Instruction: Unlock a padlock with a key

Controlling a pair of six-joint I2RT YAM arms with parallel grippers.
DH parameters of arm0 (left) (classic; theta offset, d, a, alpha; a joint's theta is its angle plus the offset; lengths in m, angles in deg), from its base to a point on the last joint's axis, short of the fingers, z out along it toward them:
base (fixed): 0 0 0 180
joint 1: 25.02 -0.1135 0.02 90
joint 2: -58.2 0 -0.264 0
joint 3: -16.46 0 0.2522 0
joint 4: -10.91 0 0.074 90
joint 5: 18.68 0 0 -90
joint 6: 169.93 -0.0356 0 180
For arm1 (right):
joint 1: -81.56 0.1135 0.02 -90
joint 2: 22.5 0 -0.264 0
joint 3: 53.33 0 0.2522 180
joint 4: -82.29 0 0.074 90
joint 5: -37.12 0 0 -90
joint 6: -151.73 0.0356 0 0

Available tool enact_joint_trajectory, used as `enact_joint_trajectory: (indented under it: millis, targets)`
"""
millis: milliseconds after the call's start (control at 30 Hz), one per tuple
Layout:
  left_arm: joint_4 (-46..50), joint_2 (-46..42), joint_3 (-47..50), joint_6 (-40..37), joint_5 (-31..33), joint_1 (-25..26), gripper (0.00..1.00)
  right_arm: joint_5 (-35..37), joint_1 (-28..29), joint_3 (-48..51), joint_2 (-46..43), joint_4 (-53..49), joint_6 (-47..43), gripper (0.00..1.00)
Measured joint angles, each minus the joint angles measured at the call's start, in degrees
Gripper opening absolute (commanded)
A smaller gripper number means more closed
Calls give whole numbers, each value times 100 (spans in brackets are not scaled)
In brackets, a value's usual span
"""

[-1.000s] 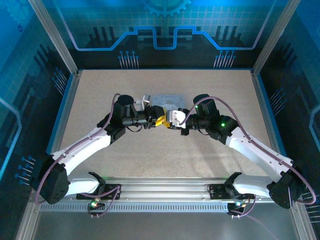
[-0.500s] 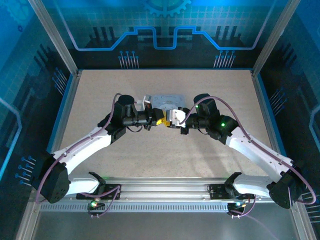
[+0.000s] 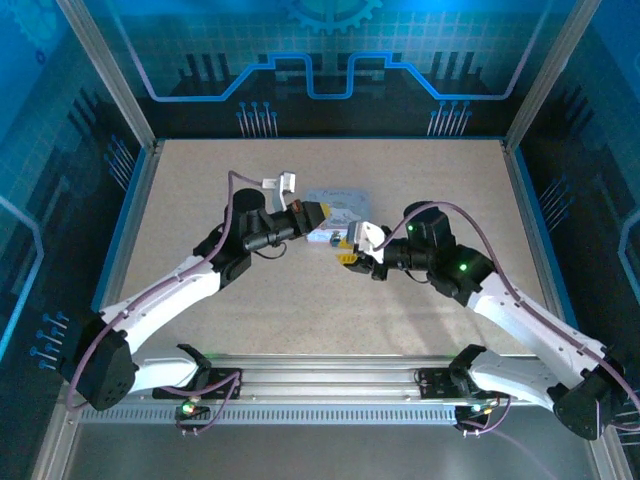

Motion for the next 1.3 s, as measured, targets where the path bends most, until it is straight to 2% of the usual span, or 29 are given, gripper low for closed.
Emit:
enact_joint_trajectory:
  millis: [167, 333, 533, 667, 900, 1300]
  targets:
    - [-669, -4, -144, -697, 181, 210, 0, -271, -514, 306, -111, 678, 1626, 29]
    - [-1355, -4, -144, -1091, 243, 505, 0, -752, -1191, 1019, -162, 2247, 3860, 39]
    - [-1952, 55, -234, -1314, 345, 769, 0, -1176, -1346, 1213, -162, 3587, 5482, 47]
    - [-2245, 114, -260, -1340, 411, 883, 0, -1427, -1394, 1213, -114, 4492, 6341, 48]
    - [-2369, 170, -332, -1355, 516, 942, 0, -1569, -1394, 1213, 149, 5440, 7222, 43]
    - [-2487, 243, -334, -1355, 538, 946, 0, -1652, -1316, 1043, 286, 5563, 7429, 33]
